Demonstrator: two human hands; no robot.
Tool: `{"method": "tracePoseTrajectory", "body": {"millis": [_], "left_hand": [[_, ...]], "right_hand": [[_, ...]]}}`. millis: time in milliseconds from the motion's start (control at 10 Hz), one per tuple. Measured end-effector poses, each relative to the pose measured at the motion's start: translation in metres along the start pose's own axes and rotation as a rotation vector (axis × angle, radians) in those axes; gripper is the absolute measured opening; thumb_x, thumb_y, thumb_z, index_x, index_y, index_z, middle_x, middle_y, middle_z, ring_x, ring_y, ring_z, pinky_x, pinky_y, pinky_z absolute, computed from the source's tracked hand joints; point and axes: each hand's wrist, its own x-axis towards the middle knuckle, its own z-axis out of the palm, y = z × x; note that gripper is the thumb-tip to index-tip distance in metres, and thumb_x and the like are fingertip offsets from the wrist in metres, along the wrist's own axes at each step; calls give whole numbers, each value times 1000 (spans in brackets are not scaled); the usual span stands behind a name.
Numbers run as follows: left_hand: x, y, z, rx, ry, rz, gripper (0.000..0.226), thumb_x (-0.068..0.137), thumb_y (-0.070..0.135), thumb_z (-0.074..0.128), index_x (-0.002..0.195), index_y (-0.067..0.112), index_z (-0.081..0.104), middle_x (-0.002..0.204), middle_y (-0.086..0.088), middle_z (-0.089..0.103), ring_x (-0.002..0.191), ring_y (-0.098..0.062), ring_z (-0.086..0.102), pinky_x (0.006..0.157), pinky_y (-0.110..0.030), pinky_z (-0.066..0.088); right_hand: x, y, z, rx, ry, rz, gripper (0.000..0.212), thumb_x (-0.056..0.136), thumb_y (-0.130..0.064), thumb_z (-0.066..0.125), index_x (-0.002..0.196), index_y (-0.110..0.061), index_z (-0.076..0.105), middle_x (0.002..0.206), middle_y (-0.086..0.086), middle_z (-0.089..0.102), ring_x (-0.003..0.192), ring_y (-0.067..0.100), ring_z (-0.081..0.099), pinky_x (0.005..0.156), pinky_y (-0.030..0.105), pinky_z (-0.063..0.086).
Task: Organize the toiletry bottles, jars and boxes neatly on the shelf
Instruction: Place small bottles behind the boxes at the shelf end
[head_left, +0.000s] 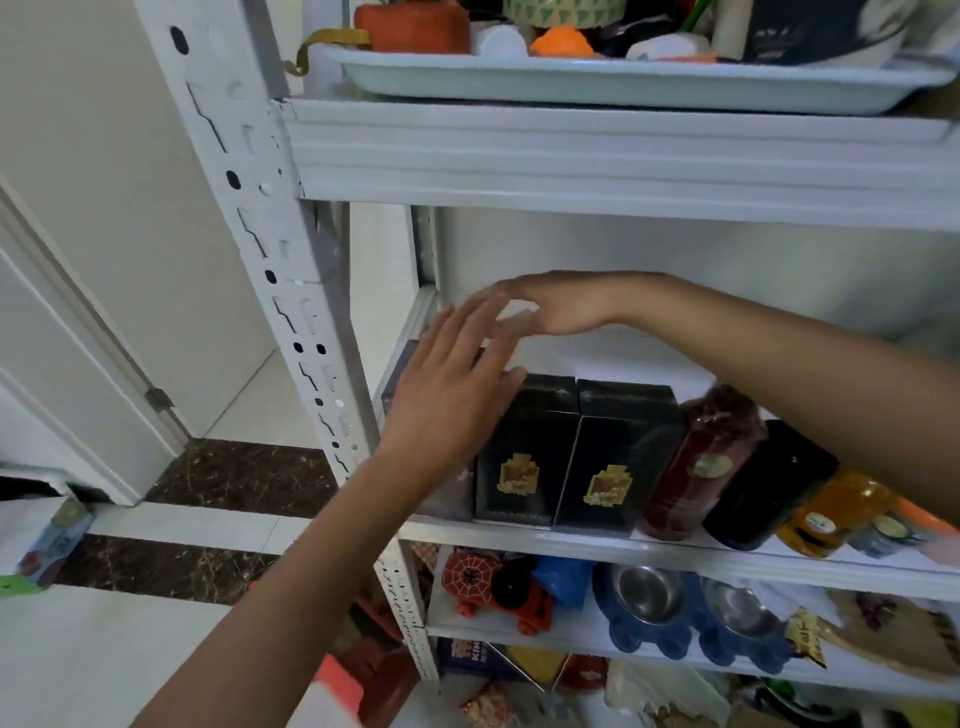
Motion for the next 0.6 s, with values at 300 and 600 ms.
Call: {"method": "tracePoseTrajectory", "body": {"millis": [300, 600], "left_hand": [[122, 31, 35, 60, -498, 41, 74, 93, 62, 22, 149, 29, -12, 157, -4, -20, 144, -20, -19, 116, -38, -9], [208, 138, 77, -31, -706, 138, 76, 92, 66, 23, 150, 28, -8, 160, -3, -4, 147, -24, 2, 119, -41, 8]], "right_hand": [[-112, 120, -35, 65, 196, 426, 74, 83, -71, 31, 147, -37, 21, 157, -10, 16, 143, 14, 17, 118, 33, 11], [-233, 237, -43, 186, 324, 646, 60, 95, -57, 32, 146, -26, 29, 153, -4, 27, 141, 18, 25, 115, 33, 16]]}}
